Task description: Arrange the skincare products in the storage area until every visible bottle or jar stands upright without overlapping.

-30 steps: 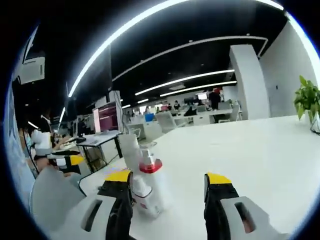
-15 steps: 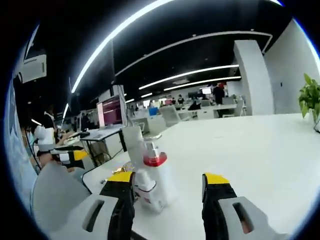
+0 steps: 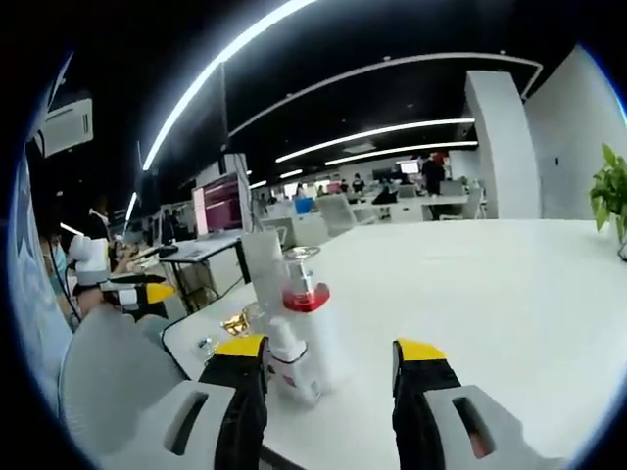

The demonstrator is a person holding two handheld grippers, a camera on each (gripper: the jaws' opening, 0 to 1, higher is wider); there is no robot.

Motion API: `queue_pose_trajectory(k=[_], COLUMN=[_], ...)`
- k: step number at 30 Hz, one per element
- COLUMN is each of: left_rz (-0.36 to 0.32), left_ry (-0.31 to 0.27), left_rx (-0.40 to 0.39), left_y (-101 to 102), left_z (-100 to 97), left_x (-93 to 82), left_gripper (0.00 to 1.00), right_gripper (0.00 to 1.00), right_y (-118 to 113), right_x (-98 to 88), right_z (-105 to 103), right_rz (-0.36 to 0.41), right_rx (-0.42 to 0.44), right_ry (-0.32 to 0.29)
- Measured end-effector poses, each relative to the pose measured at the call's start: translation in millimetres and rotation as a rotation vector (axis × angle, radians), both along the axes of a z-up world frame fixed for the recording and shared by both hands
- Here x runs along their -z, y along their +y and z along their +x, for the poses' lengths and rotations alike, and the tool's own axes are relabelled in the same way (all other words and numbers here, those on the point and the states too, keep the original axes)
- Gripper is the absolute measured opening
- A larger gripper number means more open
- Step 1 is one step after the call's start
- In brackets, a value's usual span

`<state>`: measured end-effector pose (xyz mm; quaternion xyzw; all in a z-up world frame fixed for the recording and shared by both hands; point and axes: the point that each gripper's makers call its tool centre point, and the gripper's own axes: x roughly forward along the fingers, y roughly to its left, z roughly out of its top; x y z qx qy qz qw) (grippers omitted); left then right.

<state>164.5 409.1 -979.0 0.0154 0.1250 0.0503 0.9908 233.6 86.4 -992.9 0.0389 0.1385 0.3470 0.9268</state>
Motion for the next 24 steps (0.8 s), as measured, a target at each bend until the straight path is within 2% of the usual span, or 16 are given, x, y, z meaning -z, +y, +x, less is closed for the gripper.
queue_pose_trajectory(k=[6, 10, 24], left_rz=[-0.015, -0.019, -0.023], left_ry=[-0.014, -0.010, 0.005], left_rx=[-0.007, -0.006, 0.001], left_y=[2.4, 8.0, 9.0], left_z=[1.0, 1.3, 1.0], left_x=[-0.1, 5.6, 9.5], left_gripper=[0.55, 0.54, 0.55], right_gripper=[0.48, 0.46, 0.46], right_y=[-0.3, -1.0, -6.1], right_x=[1.2, 2.9, 3.6], right_z=[-0.5, -0.4, 2.5], right_rz=[-0.008, -0.015, -0.028], right_rx=[0.004, 0.007, 0.040], right_ry=[0.007, 0.016, 0.015])
